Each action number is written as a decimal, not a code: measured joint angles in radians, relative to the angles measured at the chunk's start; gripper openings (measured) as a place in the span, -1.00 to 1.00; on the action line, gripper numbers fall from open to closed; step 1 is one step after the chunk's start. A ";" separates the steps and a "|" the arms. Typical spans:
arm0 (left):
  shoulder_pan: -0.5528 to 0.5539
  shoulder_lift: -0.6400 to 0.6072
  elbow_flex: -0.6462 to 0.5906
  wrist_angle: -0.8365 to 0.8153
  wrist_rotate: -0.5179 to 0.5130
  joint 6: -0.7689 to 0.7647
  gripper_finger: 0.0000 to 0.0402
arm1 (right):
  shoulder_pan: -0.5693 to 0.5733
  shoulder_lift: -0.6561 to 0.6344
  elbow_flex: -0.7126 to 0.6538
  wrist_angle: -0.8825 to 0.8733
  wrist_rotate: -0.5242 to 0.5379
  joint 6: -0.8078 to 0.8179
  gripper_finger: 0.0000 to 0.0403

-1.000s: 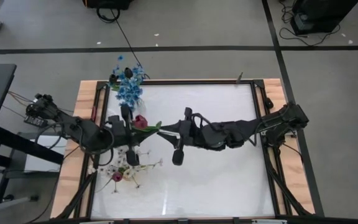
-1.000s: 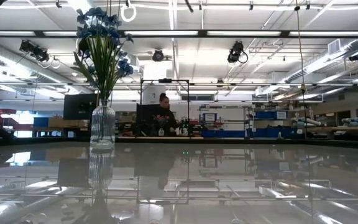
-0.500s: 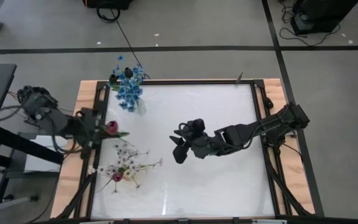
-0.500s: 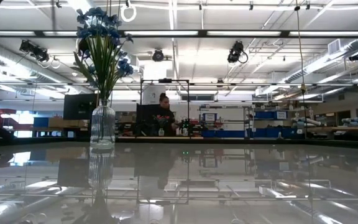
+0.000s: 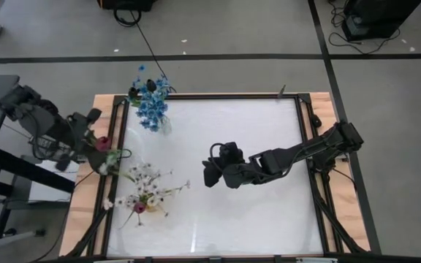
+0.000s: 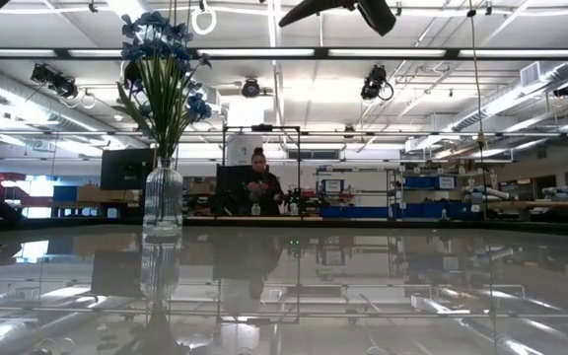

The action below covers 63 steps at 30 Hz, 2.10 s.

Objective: Sort flowers into vase by color
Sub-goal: Put the red tulip into the yellow vase

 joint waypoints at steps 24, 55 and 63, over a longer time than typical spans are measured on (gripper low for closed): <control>0.001 -0.131 -0.177 0.395 0.493 0.095 -0.96 | 0.015 0.000 -0.001 -0.001 -0.001 0.162 -0.28; 0.001 -0.259 -0.632 0.701 0.308 0.302 -0.96 | 0.062 0.000 0.000 0.000 0.044 0.197 -0.28; 0.001 -0.259 -0.586 0.696 0.306 0.300 -0.96 | 0.062 0.000 0.000 -0.001 0.044 0.196 -0.28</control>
